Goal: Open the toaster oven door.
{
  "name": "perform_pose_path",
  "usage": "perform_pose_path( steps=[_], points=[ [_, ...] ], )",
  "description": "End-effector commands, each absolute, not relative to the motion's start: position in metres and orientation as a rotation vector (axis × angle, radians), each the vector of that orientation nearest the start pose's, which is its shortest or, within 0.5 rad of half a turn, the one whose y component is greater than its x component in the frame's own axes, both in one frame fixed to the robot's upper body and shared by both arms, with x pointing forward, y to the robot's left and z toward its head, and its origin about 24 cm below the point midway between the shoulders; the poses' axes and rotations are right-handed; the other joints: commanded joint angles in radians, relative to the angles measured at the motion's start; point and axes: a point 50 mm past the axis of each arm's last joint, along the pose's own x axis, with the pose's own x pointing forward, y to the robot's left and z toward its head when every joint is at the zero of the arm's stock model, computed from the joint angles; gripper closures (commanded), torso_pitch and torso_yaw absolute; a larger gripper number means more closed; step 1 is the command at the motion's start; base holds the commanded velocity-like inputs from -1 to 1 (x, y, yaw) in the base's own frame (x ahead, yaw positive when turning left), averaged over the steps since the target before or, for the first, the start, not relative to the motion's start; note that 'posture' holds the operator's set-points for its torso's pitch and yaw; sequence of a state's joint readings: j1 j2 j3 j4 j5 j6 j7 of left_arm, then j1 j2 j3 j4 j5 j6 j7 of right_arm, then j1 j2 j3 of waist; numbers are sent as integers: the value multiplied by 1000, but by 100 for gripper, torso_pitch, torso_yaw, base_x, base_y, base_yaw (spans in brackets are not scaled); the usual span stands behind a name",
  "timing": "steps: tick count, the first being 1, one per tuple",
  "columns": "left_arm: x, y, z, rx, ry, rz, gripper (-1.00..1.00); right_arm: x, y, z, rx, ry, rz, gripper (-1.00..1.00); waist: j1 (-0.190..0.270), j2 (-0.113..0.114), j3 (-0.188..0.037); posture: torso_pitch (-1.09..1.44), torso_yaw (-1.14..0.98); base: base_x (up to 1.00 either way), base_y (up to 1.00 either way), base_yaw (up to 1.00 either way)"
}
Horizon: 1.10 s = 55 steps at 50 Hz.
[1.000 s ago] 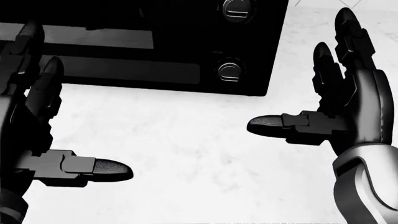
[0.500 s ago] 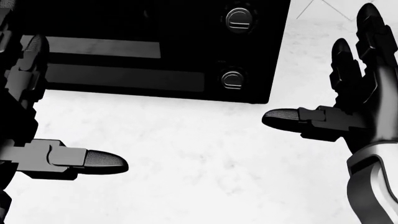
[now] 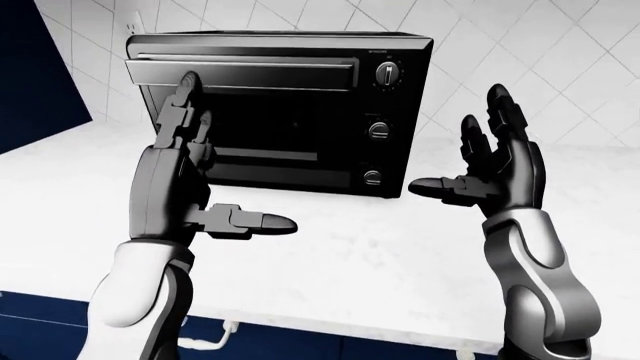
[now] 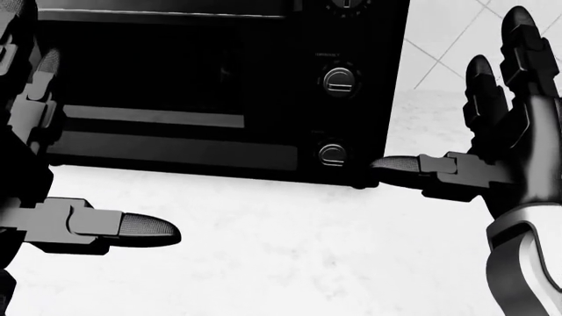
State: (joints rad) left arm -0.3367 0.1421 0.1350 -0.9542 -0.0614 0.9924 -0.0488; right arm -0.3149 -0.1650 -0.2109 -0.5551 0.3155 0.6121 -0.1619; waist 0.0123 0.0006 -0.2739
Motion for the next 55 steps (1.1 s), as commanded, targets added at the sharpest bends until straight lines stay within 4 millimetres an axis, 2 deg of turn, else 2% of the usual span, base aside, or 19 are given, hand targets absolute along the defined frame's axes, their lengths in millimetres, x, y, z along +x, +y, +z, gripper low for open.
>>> perform_pose_path(
  steps=[1,21,25,33,37,43,45,46,55],
  points=[
    [219,158,240,108,-368,-38,-100,264,-186,208,124,-340,-88,-100,1,1,-10,-40,0,0,0,0],
    [227,151,252,158,-377,-53,-100,260,-187,210,127,-345,-95,-100,15,-1,-94,-60,0,0,0,0],
    [233,147,264,207,-405,-57,-100,258,-187,212,128,-347,-96,-100,17,-2,-103,-60,0,0,0,0],
    [253,138,289,395,-476,-22,-100,257,-188,210,131,-349,-101,-100,20,-7,-107,-60,0,0,0,0],
    [264,135,293,526,-499,19,-100,258,-188,209,133,-348,-102,-100,19,-9,-106,-60,0,0,0,0],
    [285,129,281,838,-531,85,-100,257,-190,209,135,-350,-106,-100,15,-15,-109,-60,0,0,0,0],
    [285,128,281,843,-532,86,-100,257,-190,209,135,-350,-106,-100,13,-17,-109,-60,0,0,0,0],
    [297,125,273,968,-535,106,-100,257,-191,209,137,-352,-108,-100,12,-18,-109,-60,0,0,0,0],
    [324,113,255,1196,-499,98,-100,257,-192,207,142,-354,-112,-100,3,-23,-112,-60,0,0,0,0]
  ],
)
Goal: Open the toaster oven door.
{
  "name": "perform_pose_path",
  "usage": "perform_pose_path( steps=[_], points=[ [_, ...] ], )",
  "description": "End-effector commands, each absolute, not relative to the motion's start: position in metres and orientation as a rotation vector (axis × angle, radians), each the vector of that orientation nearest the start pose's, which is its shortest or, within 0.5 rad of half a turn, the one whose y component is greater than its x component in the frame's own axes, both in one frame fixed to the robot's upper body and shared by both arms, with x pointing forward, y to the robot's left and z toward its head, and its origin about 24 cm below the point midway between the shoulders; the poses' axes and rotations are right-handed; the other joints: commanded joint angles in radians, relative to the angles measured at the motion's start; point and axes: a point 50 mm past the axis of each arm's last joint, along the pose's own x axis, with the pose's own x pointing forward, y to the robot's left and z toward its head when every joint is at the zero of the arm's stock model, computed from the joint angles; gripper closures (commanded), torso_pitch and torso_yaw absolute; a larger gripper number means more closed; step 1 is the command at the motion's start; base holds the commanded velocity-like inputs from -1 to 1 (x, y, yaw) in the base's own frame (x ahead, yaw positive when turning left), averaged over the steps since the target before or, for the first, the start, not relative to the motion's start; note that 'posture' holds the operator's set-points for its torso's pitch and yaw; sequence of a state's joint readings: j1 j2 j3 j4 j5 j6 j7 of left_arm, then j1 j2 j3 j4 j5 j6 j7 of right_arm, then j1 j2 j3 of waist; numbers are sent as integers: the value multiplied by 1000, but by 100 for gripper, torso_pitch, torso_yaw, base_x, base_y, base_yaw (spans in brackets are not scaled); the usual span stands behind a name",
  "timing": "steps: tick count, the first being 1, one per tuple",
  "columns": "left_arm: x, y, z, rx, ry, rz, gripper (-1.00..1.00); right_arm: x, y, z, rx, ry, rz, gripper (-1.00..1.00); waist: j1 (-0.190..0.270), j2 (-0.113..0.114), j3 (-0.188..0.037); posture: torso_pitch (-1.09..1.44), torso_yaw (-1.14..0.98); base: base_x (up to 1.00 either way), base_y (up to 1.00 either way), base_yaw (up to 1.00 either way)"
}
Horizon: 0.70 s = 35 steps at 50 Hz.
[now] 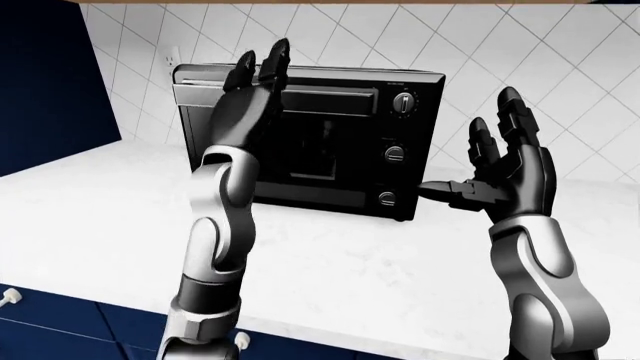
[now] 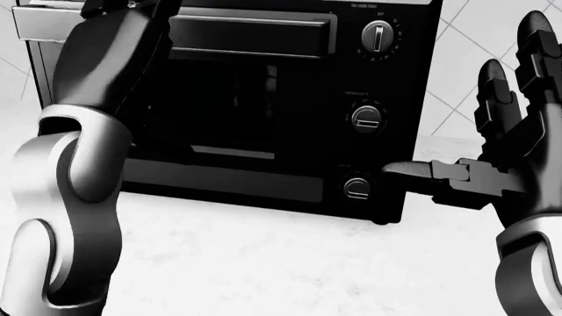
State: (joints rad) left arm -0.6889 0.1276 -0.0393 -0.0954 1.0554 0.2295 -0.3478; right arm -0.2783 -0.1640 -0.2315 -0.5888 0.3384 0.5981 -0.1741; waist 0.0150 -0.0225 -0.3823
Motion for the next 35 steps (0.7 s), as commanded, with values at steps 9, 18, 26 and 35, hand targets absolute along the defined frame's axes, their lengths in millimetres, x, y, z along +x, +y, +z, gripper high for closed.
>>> perform_pose_path(
  steps=[9,18,26,35],
  points=[
    [349,113,226,1280,-400,33,-100,256,-192,206,146,-356,-118,-100,-9,5,-7,-60,0,0,0,0],
    [364,110,217,1330,-354,7,-100,255,-192,207,148,-357,-122,-100,-15,4,-8,-60,0,0,0,0],
    [369,105,208,1387,-333,-28,-100,255,-193,208,151,-360,-124,-100,-14,2,-10,-60,0,0,0,0],
    [372,104,206,1395,-333,-32,-100,255,-194,206,156,-361,-128,-100,-10,0,-9,-60,0,0,0,0]
  ],
)
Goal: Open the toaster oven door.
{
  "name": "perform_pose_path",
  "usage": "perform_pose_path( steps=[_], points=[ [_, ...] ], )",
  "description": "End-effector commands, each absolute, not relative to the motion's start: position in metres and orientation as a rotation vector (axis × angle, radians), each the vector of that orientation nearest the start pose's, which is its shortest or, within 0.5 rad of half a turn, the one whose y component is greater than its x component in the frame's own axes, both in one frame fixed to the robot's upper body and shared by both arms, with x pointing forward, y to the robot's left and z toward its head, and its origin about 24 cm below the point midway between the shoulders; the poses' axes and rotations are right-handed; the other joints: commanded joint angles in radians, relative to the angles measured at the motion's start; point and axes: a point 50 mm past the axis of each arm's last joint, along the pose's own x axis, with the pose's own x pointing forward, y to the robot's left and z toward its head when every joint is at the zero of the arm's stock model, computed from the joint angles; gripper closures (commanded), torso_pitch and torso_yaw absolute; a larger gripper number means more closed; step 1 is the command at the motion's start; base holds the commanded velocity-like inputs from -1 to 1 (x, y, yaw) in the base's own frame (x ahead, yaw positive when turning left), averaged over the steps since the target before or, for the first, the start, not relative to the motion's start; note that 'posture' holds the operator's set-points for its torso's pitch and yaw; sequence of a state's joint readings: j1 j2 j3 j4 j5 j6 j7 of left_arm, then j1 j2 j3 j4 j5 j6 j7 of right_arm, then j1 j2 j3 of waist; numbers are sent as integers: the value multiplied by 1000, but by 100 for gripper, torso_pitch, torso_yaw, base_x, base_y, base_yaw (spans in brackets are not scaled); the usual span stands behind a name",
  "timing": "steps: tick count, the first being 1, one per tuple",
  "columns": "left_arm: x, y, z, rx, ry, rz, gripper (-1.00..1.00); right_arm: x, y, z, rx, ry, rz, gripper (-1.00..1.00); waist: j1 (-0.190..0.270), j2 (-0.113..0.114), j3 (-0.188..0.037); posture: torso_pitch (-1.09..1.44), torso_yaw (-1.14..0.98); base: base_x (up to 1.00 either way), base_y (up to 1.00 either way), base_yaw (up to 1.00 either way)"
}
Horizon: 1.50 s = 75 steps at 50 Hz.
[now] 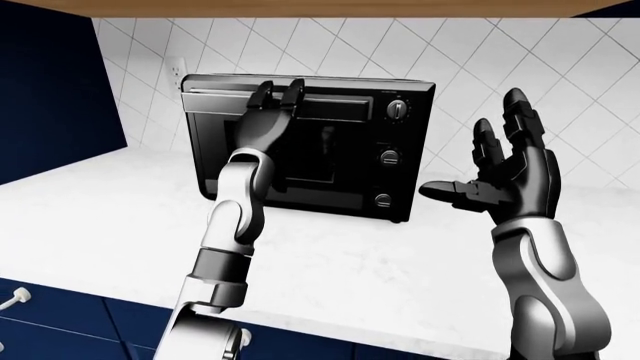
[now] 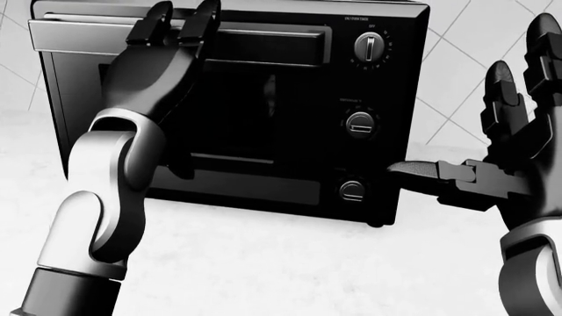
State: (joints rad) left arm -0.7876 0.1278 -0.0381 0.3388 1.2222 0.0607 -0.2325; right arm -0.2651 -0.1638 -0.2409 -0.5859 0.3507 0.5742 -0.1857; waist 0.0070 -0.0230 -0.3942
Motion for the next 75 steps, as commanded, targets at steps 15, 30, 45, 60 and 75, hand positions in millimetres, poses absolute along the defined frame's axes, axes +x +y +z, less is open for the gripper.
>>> perform_pose_path(
  steps=[15,30,45,60,75],
  points=[
    [374,105,202,1399,-312,-55,-66,253,-195,207,159,-364,-132,-100,6,1,2,-60,0,0,0,0],
    [371,110,199,1388,-291,-50,-18,254,-197,207,162,-368,-138,-100,5,7,-6,-60,0,0,0,0],
    [343,123,197,1353,-286,-13,-4,252,-199,212,164,-372,-145,-100,6,11,-7,-60,0,0,0,0],
    [306,127,186,1455,-235,18,-1,251,-201,209,169,-373,-152,-100,17,11,3,-60,0,0,0,0],
    [262,121,181,1447,-213,-34,-40,251,-201,207,170,-372,-153,-100,37,6,16,-60,0,0,0,0]
  ],
)
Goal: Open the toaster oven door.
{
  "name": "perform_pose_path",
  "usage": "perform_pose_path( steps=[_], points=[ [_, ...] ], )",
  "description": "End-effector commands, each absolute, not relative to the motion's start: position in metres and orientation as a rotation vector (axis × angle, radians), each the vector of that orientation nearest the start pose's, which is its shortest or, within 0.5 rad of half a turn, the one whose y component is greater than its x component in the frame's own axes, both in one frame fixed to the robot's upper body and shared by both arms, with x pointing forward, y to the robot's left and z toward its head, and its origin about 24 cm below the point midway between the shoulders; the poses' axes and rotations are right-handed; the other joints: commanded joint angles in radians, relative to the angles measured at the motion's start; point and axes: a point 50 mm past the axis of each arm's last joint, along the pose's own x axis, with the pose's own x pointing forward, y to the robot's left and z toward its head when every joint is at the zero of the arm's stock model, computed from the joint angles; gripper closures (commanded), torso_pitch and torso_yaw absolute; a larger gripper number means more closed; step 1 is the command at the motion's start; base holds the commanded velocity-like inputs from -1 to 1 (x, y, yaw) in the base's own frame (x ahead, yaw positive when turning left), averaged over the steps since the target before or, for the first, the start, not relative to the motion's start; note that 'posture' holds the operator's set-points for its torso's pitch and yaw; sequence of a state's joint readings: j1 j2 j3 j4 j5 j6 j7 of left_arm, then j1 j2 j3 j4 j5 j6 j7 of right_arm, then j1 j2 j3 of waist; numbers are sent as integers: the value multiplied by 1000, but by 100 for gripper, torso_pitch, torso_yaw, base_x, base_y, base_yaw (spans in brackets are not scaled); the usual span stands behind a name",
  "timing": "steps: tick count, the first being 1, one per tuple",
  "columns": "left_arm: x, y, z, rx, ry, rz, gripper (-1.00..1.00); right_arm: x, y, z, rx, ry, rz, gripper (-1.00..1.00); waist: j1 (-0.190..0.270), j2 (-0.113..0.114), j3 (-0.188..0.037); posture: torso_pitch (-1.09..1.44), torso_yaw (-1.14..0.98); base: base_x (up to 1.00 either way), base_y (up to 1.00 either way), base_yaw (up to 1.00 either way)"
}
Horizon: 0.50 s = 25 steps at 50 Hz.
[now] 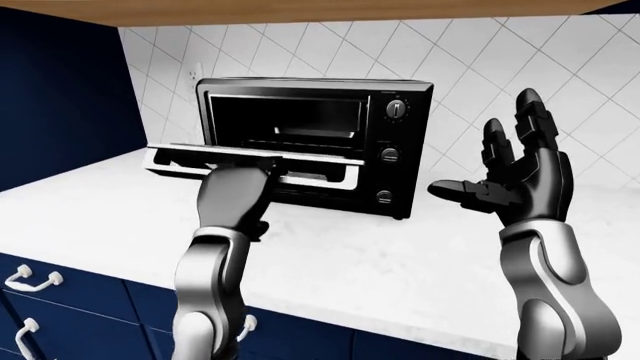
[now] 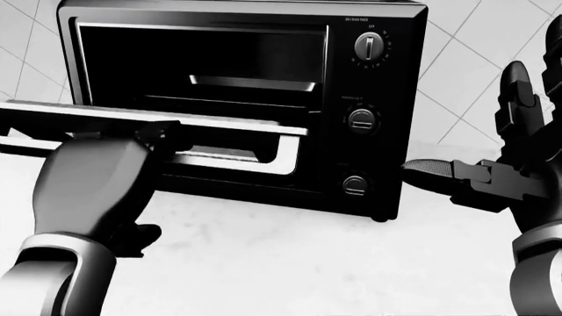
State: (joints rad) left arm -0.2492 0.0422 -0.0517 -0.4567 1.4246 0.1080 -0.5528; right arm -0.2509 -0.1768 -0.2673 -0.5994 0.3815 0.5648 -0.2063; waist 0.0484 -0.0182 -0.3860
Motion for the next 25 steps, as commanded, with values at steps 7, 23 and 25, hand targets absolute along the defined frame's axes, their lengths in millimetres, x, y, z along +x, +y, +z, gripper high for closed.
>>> perform_pose_path(
  steps=[7,23,25],
  points=[
    [235,111,177,1425,-180,-118,-55,252,-200,206,171,-370,-152,-100,5,-2,14,-60,0,0,0,0],
    [201,119,161,1472,-46,-247,-69,252,-200,206,173,-371,-155,-100,11,-5,16,-60,0,0,0,0],
    [197,121,162,1479,-33,-249,-72,252,-200,206,174,-371,-155,-100,12,-4,15,-60,0,0,0,0]
  ],
)
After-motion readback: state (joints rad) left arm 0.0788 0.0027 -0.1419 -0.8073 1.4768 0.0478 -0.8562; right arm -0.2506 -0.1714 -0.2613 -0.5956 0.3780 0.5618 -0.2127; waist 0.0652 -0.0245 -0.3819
